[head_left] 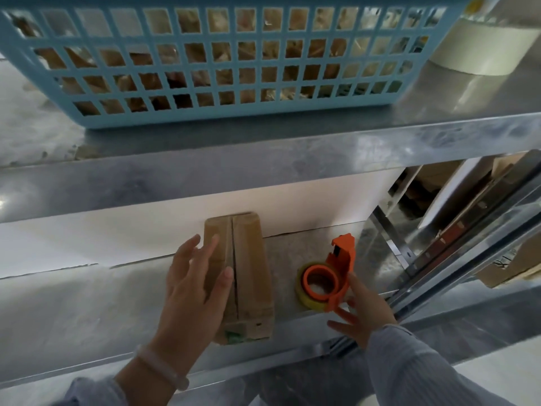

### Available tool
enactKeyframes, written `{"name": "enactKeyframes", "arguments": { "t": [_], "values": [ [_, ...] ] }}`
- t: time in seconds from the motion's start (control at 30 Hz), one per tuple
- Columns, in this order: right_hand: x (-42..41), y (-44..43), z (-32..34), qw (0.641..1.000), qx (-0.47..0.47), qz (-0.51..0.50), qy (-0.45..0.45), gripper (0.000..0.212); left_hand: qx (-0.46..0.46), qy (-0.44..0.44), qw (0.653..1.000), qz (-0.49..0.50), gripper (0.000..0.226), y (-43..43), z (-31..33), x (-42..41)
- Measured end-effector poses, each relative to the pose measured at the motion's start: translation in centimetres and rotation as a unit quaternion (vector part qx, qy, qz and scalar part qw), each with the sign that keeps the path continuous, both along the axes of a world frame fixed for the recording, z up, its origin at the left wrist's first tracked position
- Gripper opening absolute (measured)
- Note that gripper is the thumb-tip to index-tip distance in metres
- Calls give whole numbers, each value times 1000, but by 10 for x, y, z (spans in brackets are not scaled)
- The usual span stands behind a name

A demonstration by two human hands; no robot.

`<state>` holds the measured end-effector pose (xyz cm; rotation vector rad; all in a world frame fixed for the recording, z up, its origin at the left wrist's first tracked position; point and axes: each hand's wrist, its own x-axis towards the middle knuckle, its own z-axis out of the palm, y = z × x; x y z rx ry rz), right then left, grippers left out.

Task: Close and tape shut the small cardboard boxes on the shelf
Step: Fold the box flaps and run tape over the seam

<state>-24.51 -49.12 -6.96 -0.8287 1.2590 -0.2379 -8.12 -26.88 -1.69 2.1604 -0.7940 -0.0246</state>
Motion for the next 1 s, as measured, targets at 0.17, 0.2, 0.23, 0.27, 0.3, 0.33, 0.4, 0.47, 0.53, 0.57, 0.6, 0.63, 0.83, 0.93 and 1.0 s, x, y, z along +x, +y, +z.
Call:
{"name": "enactKeyframes", "arguments": {
  "t": [0.17,0.2,0.23,0.27,0.3,0.33,0.4,0.47,0.53,0.57,0.6,0.63,0.83,0.93,1.0],
  "values": [
    [-2,5,-3,997,61,-34,-40,42,3,-139,970,-201,42,-32,24,-23],
    [-3,8,-5,996,66,-37,-48,45,18,-130,959,-251,42,-43,30,-32],
    [-5,10,-10,995,69,-39,-57,50,35,-112,951,-286,44,-54,34,-42],
    [-6,12,-14,995,71,-40,-64,53,54,-73,948,-305,48,-65,35,-52],
    [-8,13,-19,994,72,-36,-70,55,78,-9,948,-308,52,-76,32,-60],
    [-10,14,-21,994,73,-33,-72,55,119,57,943,-305,56,-87,27,-67],
    [-14,15,-25,992,83,-35,-83,57,193,121,928,-296,62,-108,12,-79],
    [-20,15,-29,989,103,-33,-101,58,239,123,927,-261,65,-121,-7,-85],
    [-26,16,-33,987,113,-32,-106,62,267,152,928,-210,70,-127,-21,-90],
    [-28,16,-36,988,110,-29,-108,65,273,167,929,-187,70,-128,-26,-92],
    [-30,17,-39,988,105,-25,-110,70,279,173,929,-169,70,-128,-31,-94],
    [-31,17,-41,988,101,-25,-113,74,286,178,929,-156,69,-129,-36,-95],
    [-34,16,-53,984,113,-24,-138,64,300,143,926,-178,63,-123,-56,-93],
    [-31,22,-52,979,131,-45,-152,50,298,155,920,-204,78,-118,-62,-89],
    [-25,30,-51,969,154,-66,-179,57,270,160,926,-208,90,-115,-62,-90]
  ]
}}
